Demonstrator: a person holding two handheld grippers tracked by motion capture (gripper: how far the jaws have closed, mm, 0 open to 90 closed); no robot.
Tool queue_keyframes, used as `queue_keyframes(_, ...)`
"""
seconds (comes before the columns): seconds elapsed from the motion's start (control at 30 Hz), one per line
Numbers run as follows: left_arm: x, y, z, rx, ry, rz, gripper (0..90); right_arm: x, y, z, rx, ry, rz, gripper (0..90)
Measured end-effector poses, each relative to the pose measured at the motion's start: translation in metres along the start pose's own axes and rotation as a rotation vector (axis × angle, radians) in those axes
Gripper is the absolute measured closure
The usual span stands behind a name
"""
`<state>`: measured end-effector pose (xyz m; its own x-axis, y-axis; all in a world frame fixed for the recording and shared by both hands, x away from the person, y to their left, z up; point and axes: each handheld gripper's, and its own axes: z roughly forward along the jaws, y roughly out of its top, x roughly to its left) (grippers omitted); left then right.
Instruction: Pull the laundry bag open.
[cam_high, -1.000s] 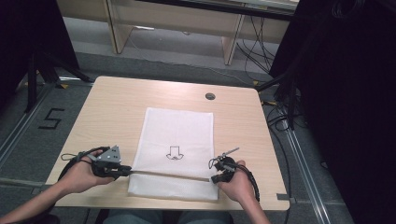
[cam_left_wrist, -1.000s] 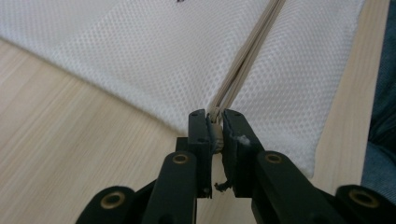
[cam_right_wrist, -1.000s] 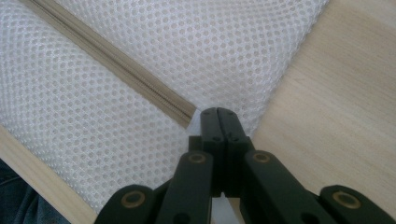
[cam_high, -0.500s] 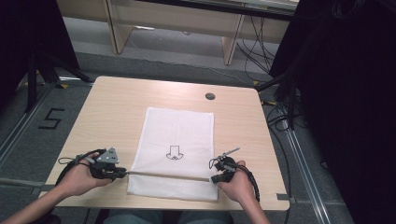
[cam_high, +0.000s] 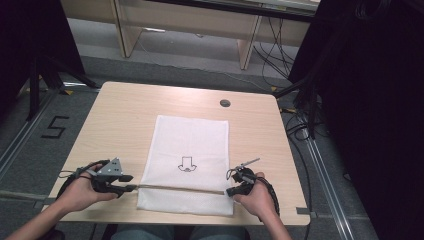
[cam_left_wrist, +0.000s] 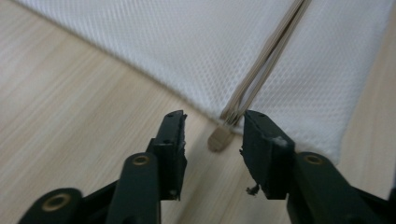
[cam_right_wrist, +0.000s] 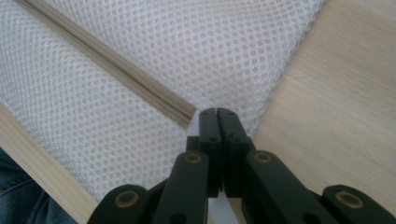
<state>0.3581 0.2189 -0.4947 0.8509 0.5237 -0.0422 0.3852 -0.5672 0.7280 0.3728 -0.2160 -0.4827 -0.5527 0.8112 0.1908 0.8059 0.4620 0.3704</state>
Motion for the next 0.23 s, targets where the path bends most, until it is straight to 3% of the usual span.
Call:
queue_keyframes(0.07,0.0002,0.0028,-0.005,-0.056,-0.004,-0.006,54.0,0.0002,-0.0009,-0.0007,-0.001,0.003,0.006,89.2)
queue_keyframes(0.1,-0.0001,0.0037,-0.0061,-0.079,-0.003,-0.028,51.1,0.0006,-0.0009,-0.0008,-0.003,-0.001,-0.003,88.4)
queue_keyframes(0.17,0.0027,0.0047,-0.0095,-0.113,0.02,-0.045,46.6,0.0029,-0.0011,-0.001,-0.003,0.01,0.01,84.5)
queue_keyframes(0.23,0.0062,0.004,-0.0121,-0.148,0.037,-0.097,43.9,0.0026,-0.0016,-0.0019,0.0,0.014,0.01,80.7)
